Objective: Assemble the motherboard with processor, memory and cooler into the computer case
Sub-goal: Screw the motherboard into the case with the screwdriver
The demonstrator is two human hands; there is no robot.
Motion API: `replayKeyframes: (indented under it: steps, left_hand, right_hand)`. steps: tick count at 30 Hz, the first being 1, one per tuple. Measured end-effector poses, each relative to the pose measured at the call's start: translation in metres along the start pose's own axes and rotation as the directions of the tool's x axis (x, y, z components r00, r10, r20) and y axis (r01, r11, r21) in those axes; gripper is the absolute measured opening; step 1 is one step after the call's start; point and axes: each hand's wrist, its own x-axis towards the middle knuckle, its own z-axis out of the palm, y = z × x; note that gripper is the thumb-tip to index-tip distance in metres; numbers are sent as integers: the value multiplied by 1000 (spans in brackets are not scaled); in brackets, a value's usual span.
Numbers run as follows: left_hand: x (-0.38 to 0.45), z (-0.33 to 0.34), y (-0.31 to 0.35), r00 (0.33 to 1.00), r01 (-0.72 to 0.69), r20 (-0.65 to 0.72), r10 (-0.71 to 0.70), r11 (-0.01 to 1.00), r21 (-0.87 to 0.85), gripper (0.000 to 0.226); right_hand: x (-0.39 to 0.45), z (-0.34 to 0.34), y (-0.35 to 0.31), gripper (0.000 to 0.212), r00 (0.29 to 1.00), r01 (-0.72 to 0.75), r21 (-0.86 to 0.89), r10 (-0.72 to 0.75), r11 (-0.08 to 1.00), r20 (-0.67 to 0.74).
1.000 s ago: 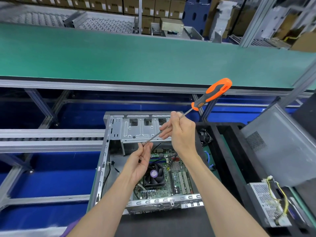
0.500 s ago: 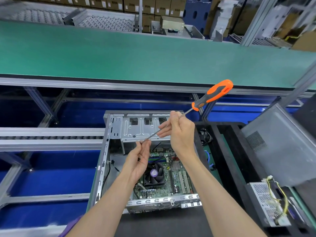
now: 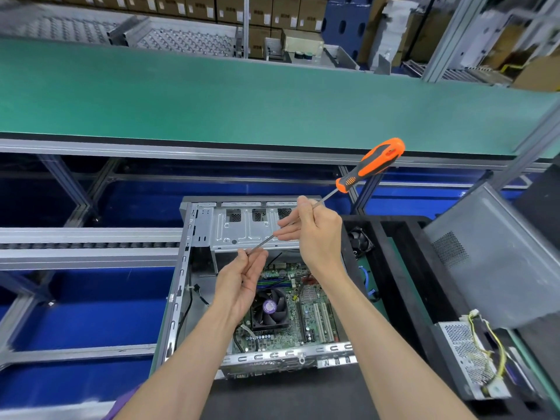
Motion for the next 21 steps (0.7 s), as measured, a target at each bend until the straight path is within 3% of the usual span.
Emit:
replayKeyframes:
  steps: [3, 5, 7, 9, 11, 13, 16, 21]
  left_hand:
    - [0, -6, 0, 999, 45, 4, -45, 998, 44, 55]
    - [0, -12, 2, 993, 55, -111, -36, 984, 170, 55]
    - [0, -20, 6, 965, 20, -253, 74, 937, 348, 46]
    - [-1, -27, 15, 931, -34, -292, 220, 846, 532, 38]
    - [-4, -29, 26, 933, -102, -186, 309, 721, 686, 26]
    - [-11, -25, 38, 936, -217, 13, 351, 547, 809, 15]
    - [-20, -14, 48, 902, -407, 327, 283, 300, 863, 24]
    - [-14, -18, 56, 889, -430, 397, 229, 118, 895, 21]
  right_hand:
    - [1, -3, -4, 50, 1000, 14, 4, -14, 1000, -16]
    - [2, -5, -6, 51, 1000, 25, -23, -25, 999, -17]
    - [4, -5, -7, 50, 999, 32, -40, -32, 999, -9]
    - [4, -3, -7, 50, 999, 51, -59, -51, 997, 16]
    - [4, 2, -3, 52, 996, 75, -105, -69, 992, 59]
    - [2, 10, 1, 53, 991, 92, -161, -75, 983, 112]
    - [-2, 27, 4, 52, 974, 128, -241, -76, 962, 213]
    - [-11, 51, 4, 47, 931, 181, -294, -67, 938, 358]
